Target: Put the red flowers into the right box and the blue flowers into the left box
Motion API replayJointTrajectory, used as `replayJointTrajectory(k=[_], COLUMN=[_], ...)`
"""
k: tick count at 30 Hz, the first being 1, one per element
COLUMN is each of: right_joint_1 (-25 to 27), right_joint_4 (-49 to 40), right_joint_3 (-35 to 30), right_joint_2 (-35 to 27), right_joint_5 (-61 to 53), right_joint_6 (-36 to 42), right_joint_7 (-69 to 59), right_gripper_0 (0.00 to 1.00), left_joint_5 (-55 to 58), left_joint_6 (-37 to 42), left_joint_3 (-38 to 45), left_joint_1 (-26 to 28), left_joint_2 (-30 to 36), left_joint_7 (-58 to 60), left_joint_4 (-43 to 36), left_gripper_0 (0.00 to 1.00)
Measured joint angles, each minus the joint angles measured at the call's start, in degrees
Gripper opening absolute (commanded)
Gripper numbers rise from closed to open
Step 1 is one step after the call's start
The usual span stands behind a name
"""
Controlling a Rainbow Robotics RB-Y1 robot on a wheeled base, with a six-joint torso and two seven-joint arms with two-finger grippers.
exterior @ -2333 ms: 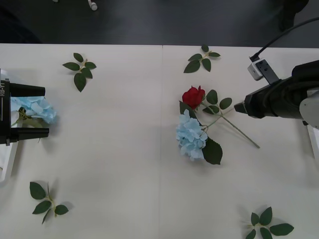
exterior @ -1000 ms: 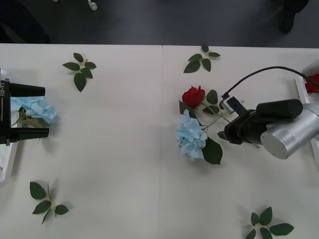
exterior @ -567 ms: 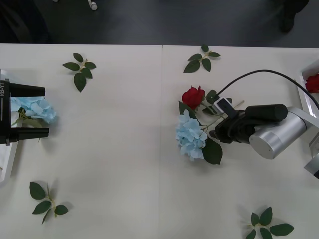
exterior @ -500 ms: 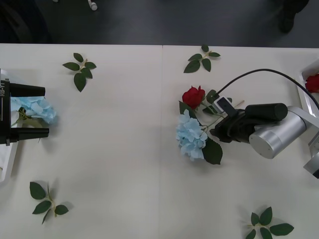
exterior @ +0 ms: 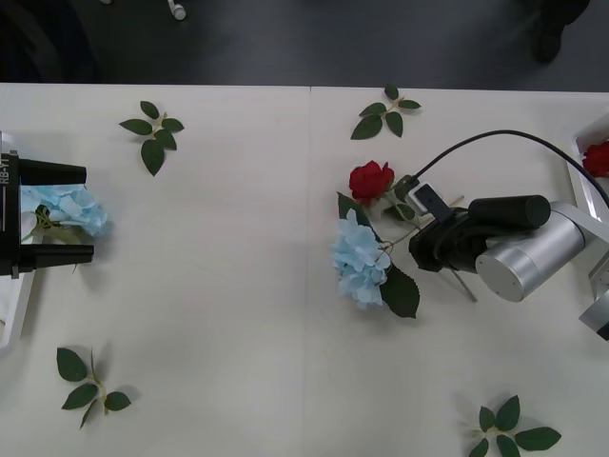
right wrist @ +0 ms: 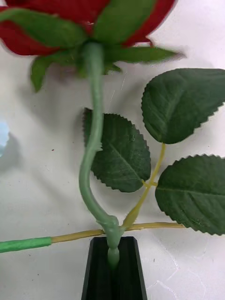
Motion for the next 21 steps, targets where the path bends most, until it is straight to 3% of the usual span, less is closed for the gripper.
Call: replayJointTrajectory(k=[6,13,21], right_joint_1=[0.00,0.01,0.00], right_joint_4=[-0.19,-7.69,-14.11], right_joint_3=[-0.55,-9.78,-20.95], right_joint_2=[0.00,0.00,0.00], right_joint_5=[-0.22,-2.30,-9.36], right_joint_6=[0.74,15.80,26.53], right_joint_7=[0.00,0.00,0.00], right_gripper_0=[0.00,0.00,0.00], left_joint_5=[0.00,0.00,0.00], left_joint_6=[0.00,0.00,0.00], left_joint_3=[0.00,0.00,0.00], left_joint_1=[0.00,0.00,0.00], left_joint_2=[0.00,0.00,0.00], left_joint_7=[0.00,0.00,0.00], left_joint_4=[0.00,0.00,0.00], left_gripper_0=[1.00,1.00,1.00])
